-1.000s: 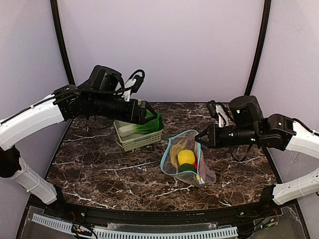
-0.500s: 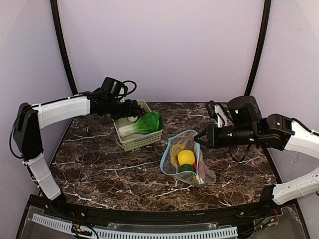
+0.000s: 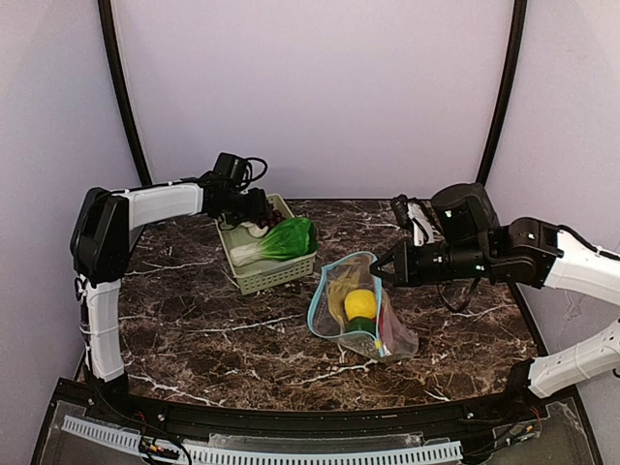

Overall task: Place the food in the zip-top bag and seal the zipper
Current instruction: Pick up the fake fruit from the bin.

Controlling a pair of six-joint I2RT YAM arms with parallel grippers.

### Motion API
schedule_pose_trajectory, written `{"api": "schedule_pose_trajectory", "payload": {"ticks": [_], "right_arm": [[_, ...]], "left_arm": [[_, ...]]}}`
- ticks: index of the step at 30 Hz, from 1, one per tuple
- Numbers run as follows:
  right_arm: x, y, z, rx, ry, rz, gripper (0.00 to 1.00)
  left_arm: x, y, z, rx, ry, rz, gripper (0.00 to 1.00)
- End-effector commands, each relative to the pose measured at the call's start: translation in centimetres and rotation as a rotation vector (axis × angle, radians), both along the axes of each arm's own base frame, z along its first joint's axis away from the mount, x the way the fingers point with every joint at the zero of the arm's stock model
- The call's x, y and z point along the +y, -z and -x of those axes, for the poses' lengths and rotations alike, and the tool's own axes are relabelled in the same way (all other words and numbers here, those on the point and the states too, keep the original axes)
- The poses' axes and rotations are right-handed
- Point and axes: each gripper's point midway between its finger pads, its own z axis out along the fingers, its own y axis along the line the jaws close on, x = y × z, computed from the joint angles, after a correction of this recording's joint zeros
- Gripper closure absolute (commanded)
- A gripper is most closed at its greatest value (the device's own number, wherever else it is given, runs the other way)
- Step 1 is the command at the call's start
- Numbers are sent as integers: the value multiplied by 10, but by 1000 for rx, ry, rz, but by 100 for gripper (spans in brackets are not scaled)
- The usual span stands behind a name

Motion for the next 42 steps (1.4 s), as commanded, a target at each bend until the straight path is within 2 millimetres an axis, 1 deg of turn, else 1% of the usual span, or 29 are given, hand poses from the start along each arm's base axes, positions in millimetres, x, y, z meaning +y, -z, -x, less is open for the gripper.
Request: {"api": "schedule_pose_trajectory", "payload": {"ticks": [1, 4, 6, 7, 8, 9, 10, 11, 12, 16, 17, 18, 19, 20, 21, 22, 24, 28, 32, 33, 36, 40, 41, 42], "right_arm": [[9, -19, -6, -35, -16, -36, 100], [11, -18, -7, -35, -22, -34, 100], [12, -18, -7, -35, -26, -31, 100], [13, -17, -7, -33, -28, -29, 100], [13, -17, -7, -33, -29, -29, 100], [14, -16, -7, -33, -31, -27, 100], [14, -16, -7, -31, -32, -25, 100], [15, -15, -7, -28, -35, -24, 100], [15, -15, -7, -27, -35, -24, 100], [16, -13, -7, -23, -39, -23, 100], [16, -13, -7, -21, -39, -22, 100], [16, -14, -7, -20, -38, -24, 100], [16, -13, -6, -20, -39, -24, 100], [16, -12, -6, -18, -37, -23, 100], [16, -12, -7, -19, -37, -22, 100], [16, -11, -7, -18, -36, -20, 100], [17, -9, -7, -13, -38, -14, 100], [20, -7, -10, -13, -40, -5, 100], [22, -8, -10, -19, -46, -1, 100], [22, -7, -10, -18, -46, 1, 100], [22, -5, -10, -15, -46, 6, 100], [22, -4, -11, -12, -44, 9, 100], [23, -3, -11, -10, -46, 10, 100], [23, -3, -11, -11, -46, 11, 100]], "left_arm": [[4, 3, -14, 5, -8, -21, 37], [6, 10, -21, 15, -13, -20, 37], [7, 15, -25, 27, -18, -15, 34], [8, 15, -28, 25, -20, -12, 33], [8, 20, -29, 33, -22, -14, 33], [9, 19, -32, 29, -25, -10, 33], [8, 24, -34, 33, -26, -10, 33], [8, 21, -37, 26, -25, -4, 32], [8, 27, -40, 31, -24, -6, 32], [8, 38, -52, 36, -30, -8, 30], [5, 43, -54, 46, -21, -1, 29], [3, 42, -57, 45, -15, 10, 29], [3, 50, -57, 59, -16, 7, 29], [3, 51, -59, 60, -19, 11, 29], [3, 59, -60, 71, -21, 9, 29], [2, 60, -61, 72, -24, 17, 29], [-1, 69, -64, 83, -24, 34, 28], [-3, 76, -66, 94, -36, 47, 27], [0, 81, -68, 98, -54, 40, 42], [1, 82, -68, 99, -58, 42, 48], [2, 81, -70, 98, -58, 50, 58], [-1, 66, -72, 79, -36, 64, 68], [-2, 57, -72, 65, -31, 68, 73], [-2, 52, -73, 55, -23, 66, 74]]}}
